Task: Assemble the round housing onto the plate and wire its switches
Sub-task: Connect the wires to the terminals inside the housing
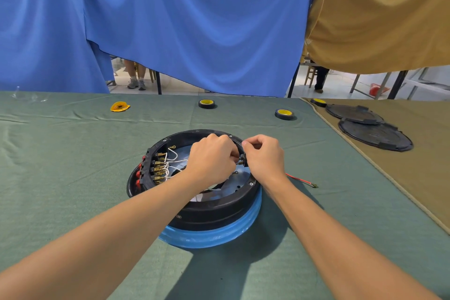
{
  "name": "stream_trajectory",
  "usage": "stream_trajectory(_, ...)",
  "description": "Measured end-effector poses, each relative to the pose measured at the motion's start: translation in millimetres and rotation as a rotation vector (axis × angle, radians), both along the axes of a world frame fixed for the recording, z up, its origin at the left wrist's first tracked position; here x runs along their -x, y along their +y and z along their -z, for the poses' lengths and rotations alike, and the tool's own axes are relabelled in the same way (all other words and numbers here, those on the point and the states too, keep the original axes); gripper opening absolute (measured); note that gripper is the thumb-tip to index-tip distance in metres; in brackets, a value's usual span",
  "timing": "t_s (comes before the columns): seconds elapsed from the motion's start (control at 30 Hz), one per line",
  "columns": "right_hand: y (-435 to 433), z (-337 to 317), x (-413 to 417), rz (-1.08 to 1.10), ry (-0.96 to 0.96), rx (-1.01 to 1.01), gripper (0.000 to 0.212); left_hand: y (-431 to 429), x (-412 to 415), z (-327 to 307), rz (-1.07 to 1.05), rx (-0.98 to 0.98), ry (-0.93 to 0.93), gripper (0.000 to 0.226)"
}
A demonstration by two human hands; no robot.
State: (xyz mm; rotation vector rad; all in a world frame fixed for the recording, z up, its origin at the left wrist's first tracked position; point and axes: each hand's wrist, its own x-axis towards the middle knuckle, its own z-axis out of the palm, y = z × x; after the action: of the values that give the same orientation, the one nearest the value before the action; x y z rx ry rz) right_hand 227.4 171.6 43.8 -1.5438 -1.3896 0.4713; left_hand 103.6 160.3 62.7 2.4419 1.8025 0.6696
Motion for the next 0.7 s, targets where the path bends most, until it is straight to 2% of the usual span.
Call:
stream_trajectory(0.23,1,2,0,-0.006,0.011,-0.012,0.015,1,-3,1,-0.004,-0.017,0.058,0.025)
stream_trajectory(0.5,3,-2,-22,-0.105,-0.08,0.052,0.021,1,4,-2,0.065,0.099,-0.037,0.022)
stream_trajectory(0.57,3,-1,-40,-0.055,-0.197,0.023,0.022,2,8,-5,0.101,0.157,-0.058,0.022)
stream_trajectory(0.6,2,1,-51,-0.012,-0.319,0.023,0.023,2,9,-7,0.108,0.174,-0.061,0.022)
stream_trajectory(0.7,-2,9,-82,0.05,-0.693,0.206,0.03,2,11,-10,0.049,0.125,-0.065,0.025)
